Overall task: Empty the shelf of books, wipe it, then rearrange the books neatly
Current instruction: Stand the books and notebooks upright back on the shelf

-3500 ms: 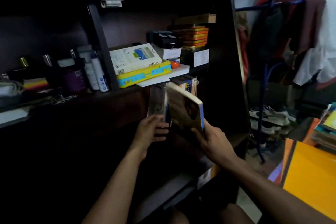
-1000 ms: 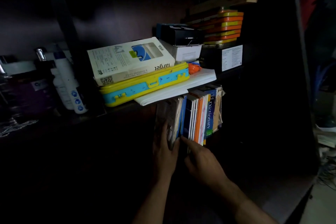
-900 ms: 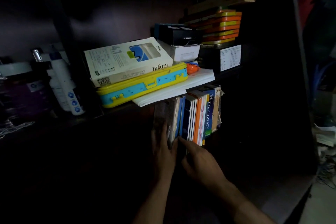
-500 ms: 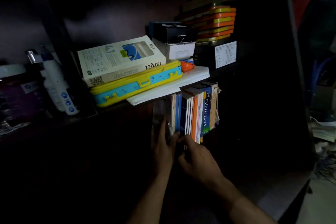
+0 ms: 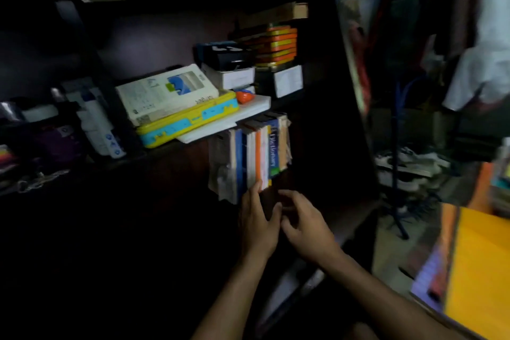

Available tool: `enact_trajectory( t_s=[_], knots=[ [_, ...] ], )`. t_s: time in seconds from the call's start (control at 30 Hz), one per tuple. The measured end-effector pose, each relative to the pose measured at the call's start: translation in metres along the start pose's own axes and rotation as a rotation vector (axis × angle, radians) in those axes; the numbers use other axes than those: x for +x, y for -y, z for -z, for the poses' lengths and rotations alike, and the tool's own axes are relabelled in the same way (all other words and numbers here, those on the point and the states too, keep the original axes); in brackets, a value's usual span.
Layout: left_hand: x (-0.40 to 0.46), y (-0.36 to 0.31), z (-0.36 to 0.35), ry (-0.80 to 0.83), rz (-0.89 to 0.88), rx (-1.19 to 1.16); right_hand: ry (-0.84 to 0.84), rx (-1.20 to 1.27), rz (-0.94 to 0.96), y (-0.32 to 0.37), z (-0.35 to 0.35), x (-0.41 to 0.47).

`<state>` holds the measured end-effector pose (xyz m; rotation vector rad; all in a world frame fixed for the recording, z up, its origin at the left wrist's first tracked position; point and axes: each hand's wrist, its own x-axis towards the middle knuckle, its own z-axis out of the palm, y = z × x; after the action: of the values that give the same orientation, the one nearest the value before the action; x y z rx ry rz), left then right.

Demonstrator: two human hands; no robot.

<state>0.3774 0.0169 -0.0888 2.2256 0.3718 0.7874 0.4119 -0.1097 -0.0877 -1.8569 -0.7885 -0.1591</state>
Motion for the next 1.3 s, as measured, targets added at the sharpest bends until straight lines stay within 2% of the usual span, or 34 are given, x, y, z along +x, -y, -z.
enact_trajectory(
  t_s=[0.07,0.23,0.4,0.57,0.67,0.77,0.83,0.9,1.0,1.13,1.23,1.3],
  knots=[
    [-0.030,-0.039,-0.015,0.161,-0.038,-0.124,-0.043,-0.011,-0.039,0.010,0.045,-0.036],
    [-0.099,-0.144,-0.056,0.413,-0.249,-0.186,-0.126,-0.199,-0.139,0.024,0.165,-0.122],
    [-0.167,-0.234,-0.104,0.702,-0.342,-0.217,-0.057,-0.581,-0.368,0.033,0.283,-0.212],
    [-0.229,-0.292,-0.134,0.995,-0.428,-0.153,0.029,-0.860,-0.612,0.040,0.358,-0.290],
    [-0.260,-0.319,-0.145,1.107,-0.465,-0.145,-0.048,-0.980,-0.749,0.044,0.403,-0.334],
    [-0.284,-0.345,-0.152,1.207,-0.453,-0.163,-0.193,-1.114,-1.031,0.042,0.453,-0.379],
    [-0.297,-0.361,-0.155,1.288,-0.406,-0.190,-0.290,-1.072,-1.224,0.039,0.483,-0.404],
    [-0.312,-0.376,-0.160,1.390,-0.338,-0.223,-0.330,-0.903,-1.301,0.034,0.503,-0.422],
    [-0.331,-0.390,-0.176,1.472,-0.278,-0.291,-0.353,-0.723,-1.314,0.020,0.510,-0.437],
    [-0.341,-0.401,-0.187,1.423,-0.110,-0.362,-0.396,-0.697,-1.294,0.012,0.512,-0.442],
    [-0.347,-0.406,-0.192,1.470,0.026,-0.360,-0.448,-0.610,-1.292,0.019,0.520,-0.444],
    [-0.354,-0.407,-0.196,1.472,0.041,-0.338,-0.442,-0.595,-1.316,0.021,0.522,-0.448]
  ],
)
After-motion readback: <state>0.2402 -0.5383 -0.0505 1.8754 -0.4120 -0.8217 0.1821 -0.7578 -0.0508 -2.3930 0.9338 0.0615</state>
